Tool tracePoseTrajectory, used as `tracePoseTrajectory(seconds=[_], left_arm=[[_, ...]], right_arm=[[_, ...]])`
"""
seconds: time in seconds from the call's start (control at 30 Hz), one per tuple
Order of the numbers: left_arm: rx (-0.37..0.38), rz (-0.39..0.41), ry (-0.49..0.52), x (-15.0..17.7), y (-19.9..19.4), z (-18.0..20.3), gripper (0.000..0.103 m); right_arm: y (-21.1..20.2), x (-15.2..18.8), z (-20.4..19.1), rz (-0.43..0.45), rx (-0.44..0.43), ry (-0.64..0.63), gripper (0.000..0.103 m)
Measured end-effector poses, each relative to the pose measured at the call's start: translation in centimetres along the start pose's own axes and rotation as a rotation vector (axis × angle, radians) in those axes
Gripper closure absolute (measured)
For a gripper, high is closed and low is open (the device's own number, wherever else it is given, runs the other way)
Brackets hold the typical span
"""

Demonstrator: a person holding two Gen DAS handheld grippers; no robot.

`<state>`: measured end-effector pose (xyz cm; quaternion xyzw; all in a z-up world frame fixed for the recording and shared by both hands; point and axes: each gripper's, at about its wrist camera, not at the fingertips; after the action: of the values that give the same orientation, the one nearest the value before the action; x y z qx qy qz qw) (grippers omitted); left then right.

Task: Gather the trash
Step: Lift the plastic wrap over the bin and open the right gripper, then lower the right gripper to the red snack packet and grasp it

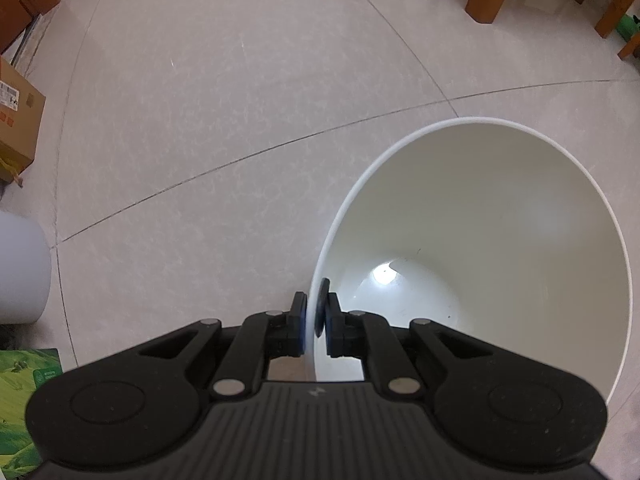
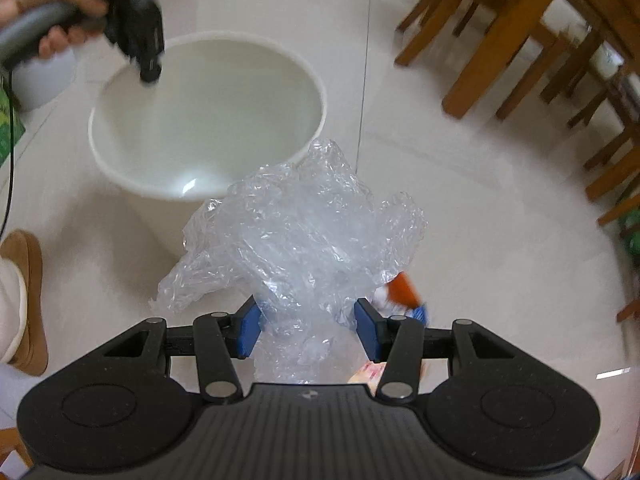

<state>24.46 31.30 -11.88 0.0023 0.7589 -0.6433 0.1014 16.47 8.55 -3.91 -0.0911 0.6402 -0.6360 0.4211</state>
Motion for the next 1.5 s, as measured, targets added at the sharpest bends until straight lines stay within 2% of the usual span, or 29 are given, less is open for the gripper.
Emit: tracePoseTrajectory(seconds=[0.17,0.37,0.43,0.5,0.57,0.77,1.13,1.33,1.5], left_arm=[[-0.010,0.001,0.011,0.1,0.1,0.4,0.096],[-0.004,-0.005,0.020,0.0,0.2,0.4,0.096],[-0.002,-0.006,0.018,-0.1,0.2,0.4,0.096],[-0.003,-0.005,0.023,-0.1,0.3,0.5,0.096],[-0.003,-0.004,0.024,0.0,0.3,0.5,0.096],[0.000,0.000,0.037,0.1,0.3,0.7,0.096],[0.021,0.003,0.089,0.0,0.2,0.7,0.096],[0.032,0.012,0.135,-0.1,0.2,0.8,0.097],[0.033,0.001,0.123,-0.3,0.1,0.9,0.097]], right_arm=[[-0.2,-3.9,0.0,0.068,-0.023,-0.010,0.048],[1.3,-8.2,-2.6,0.119,-0.082,-0.077,0.048],[2.1,-9.3,-3.4,0.121,-0.107,-0.082,0.042],[2.8,-9.7,-4.0,0.113,-0.114,-0.087,0.026],[3.1,-9.7,-4.4,0.121,-0.111,-0.095,0.020],[2.9,-7.6,-3.5,0.105,-0.077,-0.059,0.019],[3.0,-0.2,2.4,0.063,0.022,0.212,0.016],[6.2,4.7,4.3,-0.010,0.009,0.378,0.016],[10.1,7.8,4.4,-0.090,-0.010,0.472,0.016]])
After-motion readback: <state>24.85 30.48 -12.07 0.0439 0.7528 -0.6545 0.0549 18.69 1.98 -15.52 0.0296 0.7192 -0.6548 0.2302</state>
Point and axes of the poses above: each gripper's, at about its wrist camera, not at the fingertips, and y roughly the way its jaws point, z to its right, x to its underside, and after that the axes turned 3 degrees about -x, right-handed
